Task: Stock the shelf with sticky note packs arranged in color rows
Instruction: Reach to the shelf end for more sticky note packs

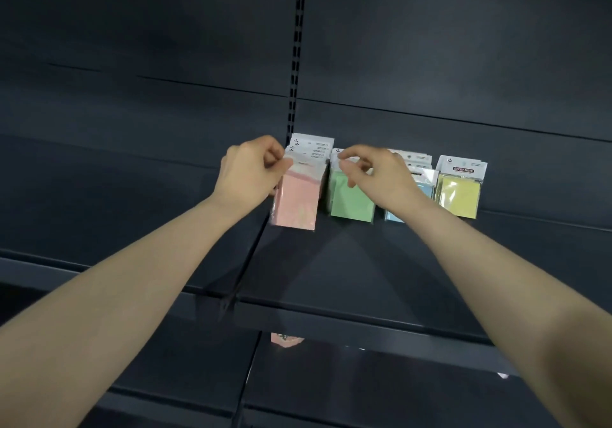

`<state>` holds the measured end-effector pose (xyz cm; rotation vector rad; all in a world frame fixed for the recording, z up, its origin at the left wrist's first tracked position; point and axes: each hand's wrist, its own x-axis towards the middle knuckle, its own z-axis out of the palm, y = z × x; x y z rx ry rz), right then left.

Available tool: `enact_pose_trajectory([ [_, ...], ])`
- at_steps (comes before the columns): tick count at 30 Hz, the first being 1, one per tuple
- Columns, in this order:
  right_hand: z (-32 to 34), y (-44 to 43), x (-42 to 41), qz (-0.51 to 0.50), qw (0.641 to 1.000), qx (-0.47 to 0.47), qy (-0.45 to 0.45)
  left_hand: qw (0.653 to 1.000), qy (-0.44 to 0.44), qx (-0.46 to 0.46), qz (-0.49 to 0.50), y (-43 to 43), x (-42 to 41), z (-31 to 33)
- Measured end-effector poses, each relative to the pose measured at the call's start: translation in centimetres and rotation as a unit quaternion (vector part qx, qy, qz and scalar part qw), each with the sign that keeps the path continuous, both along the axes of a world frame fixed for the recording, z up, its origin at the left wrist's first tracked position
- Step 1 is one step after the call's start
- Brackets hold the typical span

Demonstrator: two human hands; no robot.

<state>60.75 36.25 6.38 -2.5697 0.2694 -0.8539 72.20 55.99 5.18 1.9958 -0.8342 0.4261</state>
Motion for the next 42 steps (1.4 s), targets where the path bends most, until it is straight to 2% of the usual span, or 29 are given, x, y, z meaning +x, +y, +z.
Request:
enact_pose_trajectory([
  [3, 0.4, 0.9, 0.0, 0.054, 0.995, 0.059, 0.054, 0.999, 0.001, 0.007, -0.053, -0.5, -0.2, 0.4],
  [6, 0.2, 0.7, 0.4, 0.081, 0.989, 0.04, 0.116, 0.992, 0.021, -0.012, -0.122, -0.9, -0.4, 0.5],
  [9, -0.1, 0.4, 0.5, 0.094, 0.985, 0.067, 0.125, 0.99, 0.019, -0.005, -0.141, -0.9, -0.4, 0.3],
  [13, -0.1, -0.1, 0.7, 0.082, 0.986, 0.095, 0.11, 0.993, -0.032, 0.065, -0.089, 0.0, 0.5, -0.3],
  [21, -0.7, 0.4, 4.2, 0.02, 0.995, 0.053, 0.08, 0.972, -0.062, 0.225, 0.02, 2.7, 4.8, -4.3],
  [26, -2.2, 1.2, 6.6, -0.049, 0.996, -0.05, 0.051, 0.956, -0.05, 0.287, 0.021, 3.2, 6.2, -5.7],
  [33, -3.8, 1.5, 8.1, -0.069, 0.977, -0.201, 0.0, 0.95, -0.055, 0.308, 0.015, 2.6, 6.6, -5.7],
  [42, -3.6, 1.3, 8.0, -0.085, 0.966, -0.246, 0.007, 0.952, -0.075, 0.297, 0.014, 2.4, 6.3, -5.1],
])
